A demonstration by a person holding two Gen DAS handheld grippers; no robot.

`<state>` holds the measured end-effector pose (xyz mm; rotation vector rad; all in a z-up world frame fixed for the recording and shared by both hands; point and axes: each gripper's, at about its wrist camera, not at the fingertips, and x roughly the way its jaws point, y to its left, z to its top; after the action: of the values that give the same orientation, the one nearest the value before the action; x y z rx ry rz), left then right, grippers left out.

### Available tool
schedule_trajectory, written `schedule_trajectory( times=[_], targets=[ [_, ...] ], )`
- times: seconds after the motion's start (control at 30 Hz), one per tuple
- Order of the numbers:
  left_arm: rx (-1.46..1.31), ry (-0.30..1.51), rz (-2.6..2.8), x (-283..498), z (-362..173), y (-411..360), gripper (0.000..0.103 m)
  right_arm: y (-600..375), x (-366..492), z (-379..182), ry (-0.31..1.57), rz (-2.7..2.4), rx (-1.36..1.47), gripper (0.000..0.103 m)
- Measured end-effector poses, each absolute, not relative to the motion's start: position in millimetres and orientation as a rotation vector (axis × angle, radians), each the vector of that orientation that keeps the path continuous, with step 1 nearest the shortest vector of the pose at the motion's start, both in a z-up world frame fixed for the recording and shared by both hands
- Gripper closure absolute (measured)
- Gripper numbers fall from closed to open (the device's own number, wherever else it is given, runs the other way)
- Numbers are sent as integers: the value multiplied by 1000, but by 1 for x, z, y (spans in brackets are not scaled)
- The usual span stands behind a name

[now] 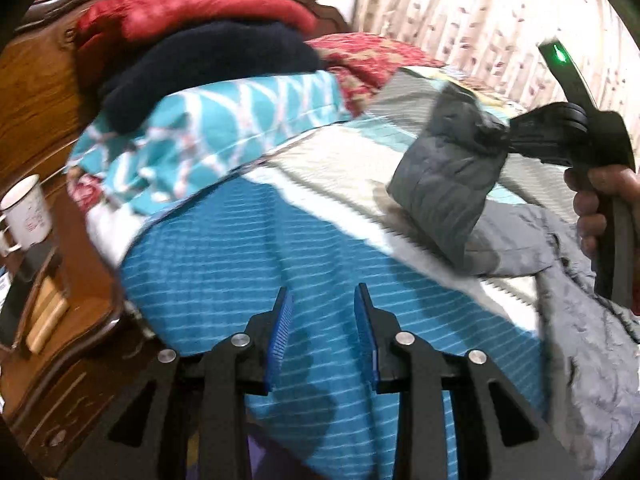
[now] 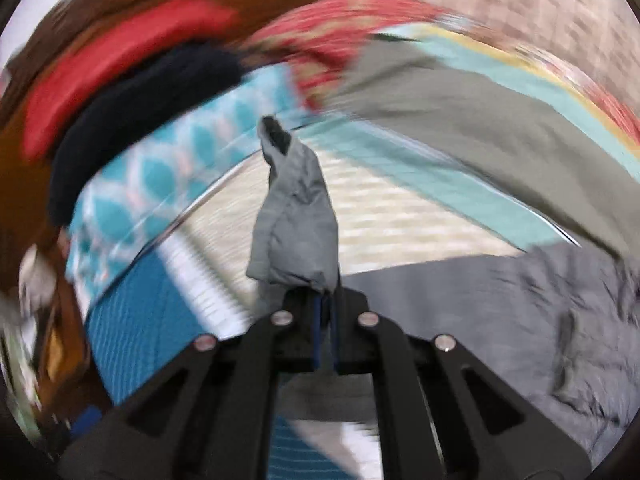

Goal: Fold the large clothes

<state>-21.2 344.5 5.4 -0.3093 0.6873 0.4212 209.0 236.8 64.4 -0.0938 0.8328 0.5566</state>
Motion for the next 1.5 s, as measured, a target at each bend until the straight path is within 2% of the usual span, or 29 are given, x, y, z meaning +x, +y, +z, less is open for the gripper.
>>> schedule_trajectory(
  times=[0.3, 0.67, 0.9, 1.1, 1.23, 1.3, 1.33, 1.4, 1.43, 1.5],
  targets=[
    [-341, 735, 335, 50, 14, 282, 30, 3, 289, 72, 839, 169, 252, 100],
    [-243, 800, 211, 164, 11, 176, 30, -254, 252, 9, 846, -195, 470, 100],
    [-210, 779, 107, 225, 21, 113, 30, -320, 218, -23, 847, -234, 550, 100],
    [-134, 754, 20, 268, 26, 57, 30, -314, 219, -43, 864, -122, 626, 100],
    [-20, 799, 21, 301, 4, 25, 30, -315, 222, -50, 871, -92, 632, 100],
    [37, 856, 87, 318, -18, 22, 30, -324, 222, -56, 882, -80, 656, 98],
    [46, 875, 106, 322, -26, 25, 30, -328, 222, -56, 883, -80, 669, 91],
    [54, 928, 152, 330, -46, 38, 30, -342, 216, -57, 853, -90, 720, 64],
    [52, 937, 168, 331, -52, 44, 30, -349, 213, -56, 826, -98, 747, 57],
    [53, 932, 186, 329, -59, 53, 30, -356, 209, -54, 789, -98, 774, 54]
  ],
)
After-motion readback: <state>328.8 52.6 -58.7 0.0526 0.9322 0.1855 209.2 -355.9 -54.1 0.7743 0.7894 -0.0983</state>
